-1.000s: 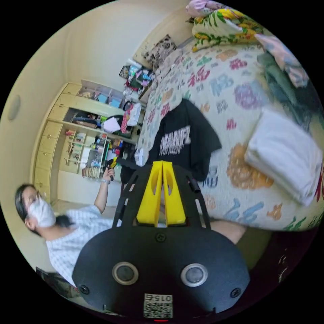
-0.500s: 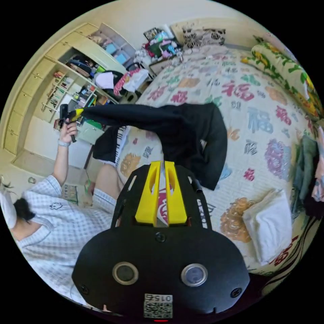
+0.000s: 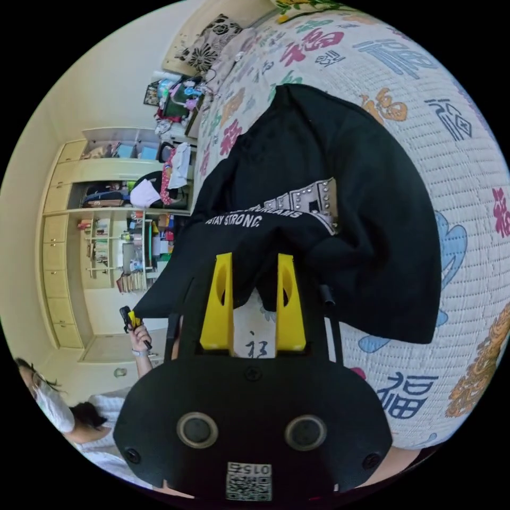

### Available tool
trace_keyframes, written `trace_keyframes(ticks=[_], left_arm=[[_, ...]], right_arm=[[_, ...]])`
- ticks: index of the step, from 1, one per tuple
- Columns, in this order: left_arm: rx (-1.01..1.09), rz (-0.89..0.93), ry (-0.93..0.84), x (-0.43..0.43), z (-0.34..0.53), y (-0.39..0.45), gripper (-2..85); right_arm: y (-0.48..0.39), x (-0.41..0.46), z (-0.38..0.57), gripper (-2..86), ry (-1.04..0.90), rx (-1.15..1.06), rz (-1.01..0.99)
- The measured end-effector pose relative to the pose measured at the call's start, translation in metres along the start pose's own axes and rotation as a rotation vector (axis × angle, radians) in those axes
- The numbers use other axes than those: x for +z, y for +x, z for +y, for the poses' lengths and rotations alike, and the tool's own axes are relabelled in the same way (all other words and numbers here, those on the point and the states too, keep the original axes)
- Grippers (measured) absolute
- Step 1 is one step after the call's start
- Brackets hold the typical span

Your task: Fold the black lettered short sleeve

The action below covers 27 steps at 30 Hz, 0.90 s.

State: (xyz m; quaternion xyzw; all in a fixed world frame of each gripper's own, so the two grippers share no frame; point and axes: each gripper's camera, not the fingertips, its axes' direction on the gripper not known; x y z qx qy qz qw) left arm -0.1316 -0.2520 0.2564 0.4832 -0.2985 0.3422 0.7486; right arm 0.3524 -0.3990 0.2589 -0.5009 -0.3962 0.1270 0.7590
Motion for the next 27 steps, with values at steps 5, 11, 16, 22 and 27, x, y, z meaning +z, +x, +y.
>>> trace_keyframes(ticks=[5, 11, 16, 22, 27], left_arm=[[-0.017, 0.019, 0.011, -0.015, 0.0, -0.003, -0.7], [-0.036, 0.044, 0.021, -0.028, 0.002, -0.004, -0.7], [-0.062, 0.056, 0.032, -0.039, 0.009, -0.002, -0.7], [-0.08, 0.033, 0.046, -0.06, 0.015, 0.005, -0.7], [-0.058, 0.054, 0.087, -0.079, 0.016, 0.016, -0.8]], right_arm=[[0.002, -0.01, 0.038, 11.4, 0.054, -0.05, 0.046], [0.004, 0.002, 0.065, 11.1, 0.034, -0.04, 0.086], [-0.005, 0.013, 0.057, 9.4, 0.058, -0.018, 0.009], [0.011, 0.013, 0.062, 4.4, 0.163, 0.119, -0.133], [-0.02, -0.01, 0.102, 0.0, 0.188, 0.025, -0.128]])
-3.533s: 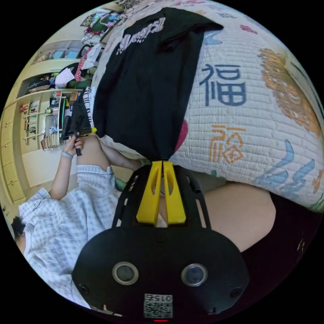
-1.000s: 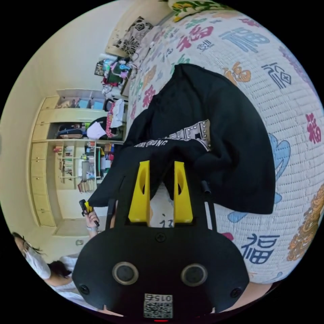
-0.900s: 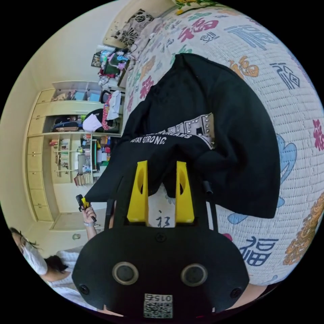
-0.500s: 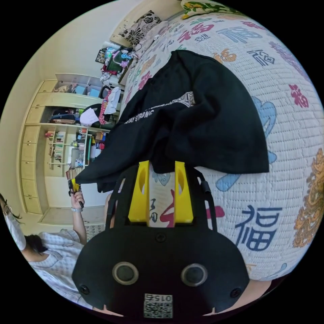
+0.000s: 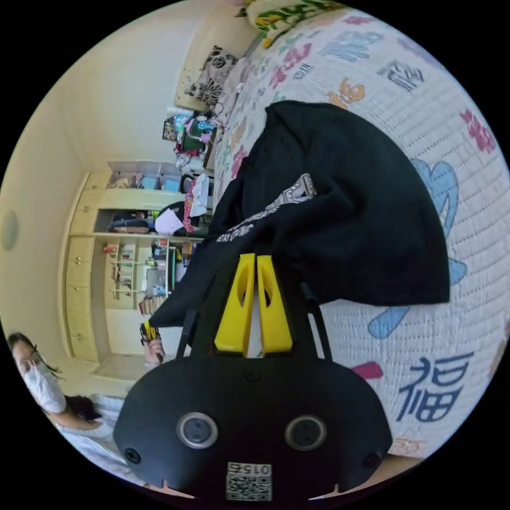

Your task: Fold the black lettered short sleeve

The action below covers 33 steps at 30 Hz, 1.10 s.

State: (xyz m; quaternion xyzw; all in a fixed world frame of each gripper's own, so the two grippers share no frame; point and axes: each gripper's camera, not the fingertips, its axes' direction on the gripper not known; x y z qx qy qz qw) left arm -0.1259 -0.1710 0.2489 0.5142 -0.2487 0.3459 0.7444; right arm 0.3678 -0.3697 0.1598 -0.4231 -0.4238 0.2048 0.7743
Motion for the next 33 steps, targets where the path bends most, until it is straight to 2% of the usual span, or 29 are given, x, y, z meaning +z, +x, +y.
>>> trace_keyframes(ticks=[4, 7, 11, 14, 17, 20, 22, 24, 27, 30, 33], left_arm=[[0.066, 0.094, 0.064, -0.019, 0.001, 0.021, -0.8], [0.159, 0.058, 0.057, -0.027, 0.003, 0.054, -0.8], [0.298, 0.133, 0.043, -0.019, -0.004, 0.092, -0.8], [0.297, 0.17, 0.023, 0.001, -0.018, 0.096, -0.8], [0.21, 0.171, 0.021, 0.03, -0.048, 0.082, -0.9], [0.051, 0.171, -0.026, 0.08, -0.114, 0.055, -0.9], [-0.01, 0.18, 0.016, 0.104, -0.156, 0.056, -0.9], [0.061, 0.117, 0.1, 0.116, -0.209, 0.1, -0.9], [0.231, 0.044, 0.144, 0.114, -0.25, 0.187, -0.8], [0.407, -0.007, 0.199, 0.096, -0.256, 0.257, -0.7], [0.532, -0.019, 0.155, 0.086, -0.236, 0.287, -0.7]], right_arm=[[-0.046, -0.06, 0.062, -0.4, 0.095, -0.137, -0.058], [-0.088, -0.131, 0.127, -0.5, 0.218, -0.234, -0.135], [-0.149, -0.208, 0.192, -0.5, 0.296, -0.344, 0.088], [-0.172, -0.233, 0.213, -0.5, 0.329, -0.378, 0.104], [-0.18, -0.241, 0.198, -0.5, 0.336, -0.392, 0.112], [-0.193, -0.235, 0.134, -0.6, 0.27, -0.377, 0.17], [-0.212, -0.23, 0.09, -0.5, 0.244, -0.363, 0.226], [-0.259, -0.235, 0.049, -0.6, 0.265, -0.384, 0.369], [-0.341, -0.261, 0.045, -0.5, 0.369, -0.525, 0.438], [-0.405, -0.29, 0.073, -0.5, 0.428, -0.679, 0.426], [-0.429, -0.304, 0.116, -0.5, 0.42, -0.804, 0.469]])
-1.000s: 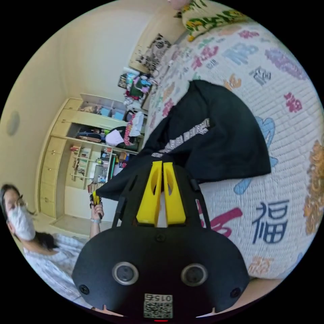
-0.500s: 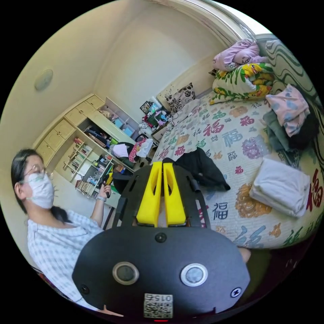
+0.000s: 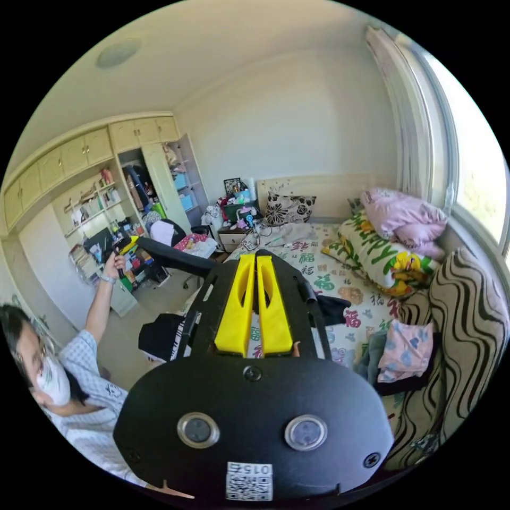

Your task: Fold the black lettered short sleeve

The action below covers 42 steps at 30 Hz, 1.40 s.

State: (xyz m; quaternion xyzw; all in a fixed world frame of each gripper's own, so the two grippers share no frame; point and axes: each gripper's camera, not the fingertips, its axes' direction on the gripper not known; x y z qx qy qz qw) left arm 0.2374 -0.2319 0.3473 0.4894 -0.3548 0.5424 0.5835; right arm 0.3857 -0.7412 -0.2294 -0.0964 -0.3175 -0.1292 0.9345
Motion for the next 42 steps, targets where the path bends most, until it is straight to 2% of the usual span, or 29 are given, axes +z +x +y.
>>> trace_keyframes(ticks=[5, 10, 13, 15, 16, 18, 21, 24, 26, 30, 34, 38, 42], left_arm=[[0.07, 0.001, -0.156, 0.007, 0.083, 0.009, -0.7], [-0.12, 0.007, -0.356, 0.052, 0.215, -0.043, -0.7], [-0.335, -0.012, -0.499, 0.095, 0.307, -0.093, -0.6], [-0.471, -0.085, -0.657, 0.134, 0.373, -0.127, -0.6], [-0.491, -0.114, -0.7, 0.144, 0.387, -0.134, -0.5], [-0.504, -0.256, -0.905, 0.187, 0.431, -0.151, -0.4], [-0.487, -0.338, -1.104, 0.234, 0.464, -0.161, 0.1], [-0.453, -0.377, -1.177, 0.264, 0.473, -0.16, 1.8], [-0.466, -0.366, -1.138, 0.273, 0.468, -0.161, 4.3], [-0.444, -0.435, -0.994, 0.296, 0.446, -0.163, 9.4], [-0.455, -0.469, -0.949, 0.346, 0.444, -0.183, 10.9], [-0.526, -0.452, -1.174, 0.429, 0.483, -0.216, 10.2], [-0.439, -0.536, -1.343, 0.484, 0.504, -0.218, 1.3]], right_arm=[[-0.01, -0.026, 0.084, -0.4, -0.037, -0.032, -0.122], [0.012, 0.007, 0.214, -0.5, -0.22, 0.121, -0.17], [0.037, 0.053, 0.304, -0.5, -0.421, 0.296, -0.143], [0.06, 0.093, 0.371, -0.5, -0.599, 0.447, -0.13], [0.066, 0.103, 0.387, -0.4, -0.653, 0.481, -0.122], [0.083, 0.134, 0.434, -0.3, -0.812, 0.564, -0.123], [0.096, 0.154, 0.464, -0.1, -0.922, 0.592, -0.103], [0.11, 0.151, 0.464, 0.7, -0.883, 0.604, -0.133], [0.119, 0.146, 0.459, 1.7, -0.888, 0.579, -0.108], [0.146, 0.134, 0.442, 6.5, -0.823, 0.513, 0.07], [0.172, 0.168, 0.436, 9.1, -0.854, 0.507, 0.045], [0.2, 0.226, 0.459, 8.0, -1.054, 0.584, -0.04], [0.213, 0.246, 0.469, 1.6, -1.125, 0.59, -0.074]])
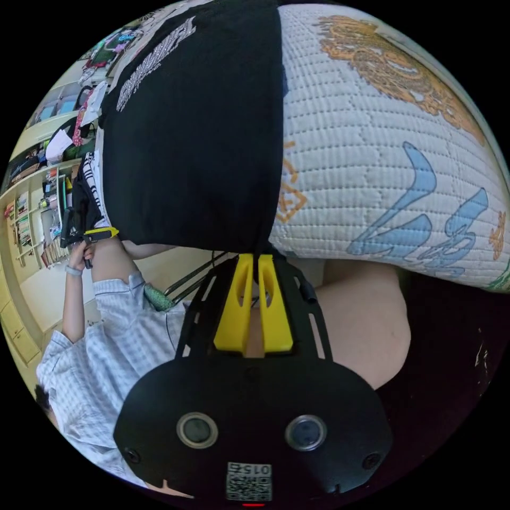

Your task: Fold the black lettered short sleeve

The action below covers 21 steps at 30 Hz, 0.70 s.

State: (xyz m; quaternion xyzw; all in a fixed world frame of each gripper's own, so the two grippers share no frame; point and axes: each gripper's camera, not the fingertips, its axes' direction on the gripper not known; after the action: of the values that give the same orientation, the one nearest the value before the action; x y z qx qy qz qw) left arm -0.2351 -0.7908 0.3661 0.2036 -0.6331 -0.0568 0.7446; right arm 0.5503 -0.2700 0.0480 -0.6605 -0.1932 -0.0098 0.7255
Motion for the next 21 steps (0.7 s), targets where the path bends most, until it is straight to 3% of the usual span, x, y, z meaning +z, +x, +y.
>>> trace_keyframes(ticks=[4, 6, 9, 11, 16, 21], left_arm=[[0.076, -0.04, -0.024, 0.003, -0.011, 0.025, -0.2], [0.113, -0.119, 0.014, 0.001, -0.01, 0.043, 0.0], [0.073, -0.354, -0.116, 0.028, -0.029, 0.049, 2.1], [0.069, -0.278, -0.119, 0.031, -0.037, 0.052, 3.6], [0.006, -0.188, 0.073, -0.012, -0.048, 0.067, 5.4], [0.227, -0.143, 0.316, -0.086, -0.132, 0.151, 5.9]], right_arm=[[0.004, -0.015, 0.001, 0.8, -0.033, -0.043, 0.031], [0.009, -0.028, 0.006, 1.1, -0.012, -0.074, 0.063], [0.03, -0.035, -0.002, 3.5, -0.015, -0.057, -0.06], [0.043, -0.042, -0.005, 4.9, -0.022, -0.033, -0.088], [0.066, -0.103, -0.001, 7.3, 0.24, -0.019, -0.12], [0.072, -0.191, -0.052, 8.4, 0.572, -0.094, -0.107]])
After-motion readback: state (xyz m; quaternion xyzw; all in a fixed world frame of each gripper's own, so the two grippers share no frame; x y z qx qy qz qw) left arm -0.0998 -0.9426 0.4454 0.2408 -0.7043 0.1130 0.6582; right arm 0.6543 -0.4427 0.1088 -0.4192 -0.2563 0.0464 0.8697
